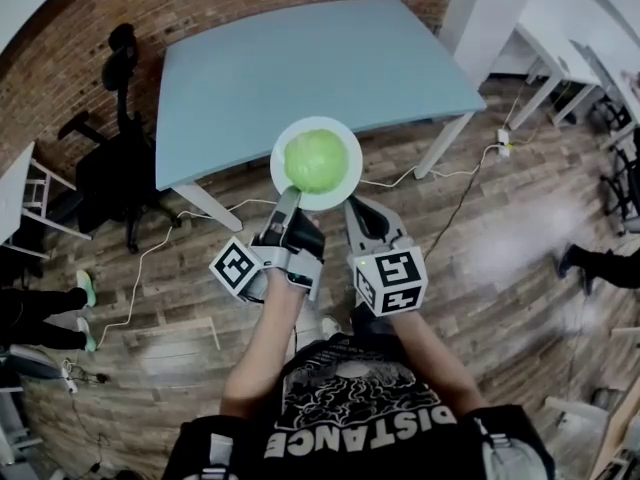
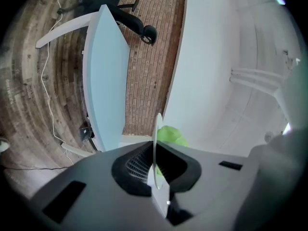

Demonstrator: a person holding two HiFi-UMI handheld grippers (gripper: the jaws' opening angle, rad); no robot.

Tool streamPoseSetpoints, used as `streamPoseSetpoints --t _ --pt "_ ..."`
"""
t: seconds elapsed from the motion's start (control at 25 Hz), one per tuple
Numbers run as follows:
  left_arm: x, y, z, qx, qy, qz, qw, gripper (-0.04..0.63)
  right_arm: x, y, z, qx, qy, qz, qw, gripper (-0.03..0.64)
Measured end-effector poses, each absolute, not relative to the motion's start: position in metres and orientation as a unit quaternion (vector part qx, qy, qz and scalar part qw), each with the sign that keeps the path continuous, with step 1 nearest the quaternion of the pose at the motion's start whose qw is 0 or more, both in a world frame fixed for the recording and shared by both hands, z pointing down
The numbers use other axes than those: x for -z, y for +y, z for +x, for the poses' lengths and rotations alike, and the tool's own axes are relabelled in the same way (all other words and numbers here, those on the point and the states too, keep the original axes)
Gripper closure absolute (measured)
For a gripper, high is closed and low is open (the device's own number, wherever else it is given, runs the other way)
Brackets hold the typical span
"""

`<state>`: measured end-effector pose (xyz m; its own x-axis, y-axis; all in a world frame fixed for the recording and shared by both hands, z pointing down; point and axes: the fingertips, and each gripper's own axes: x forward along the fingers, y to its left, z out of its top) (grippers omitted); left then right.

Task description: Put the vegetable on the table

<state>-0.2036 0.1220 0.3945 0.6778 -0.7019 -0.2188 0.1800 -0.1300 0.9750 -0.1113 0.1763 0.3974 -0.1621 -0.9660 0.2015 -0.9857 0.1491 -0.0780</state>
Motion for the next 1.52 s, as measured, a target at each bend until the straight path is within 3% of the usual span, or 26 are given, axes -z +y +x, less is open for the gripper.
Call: streamPoseSetpoints --t 1.52 --pt "-0.394 -0.012 -0.093 0.350 -0.235 0.671 0.609 0.584 -0.409 0.032 0.012 -0.110 -0.775 0.621 0.038 0.609"
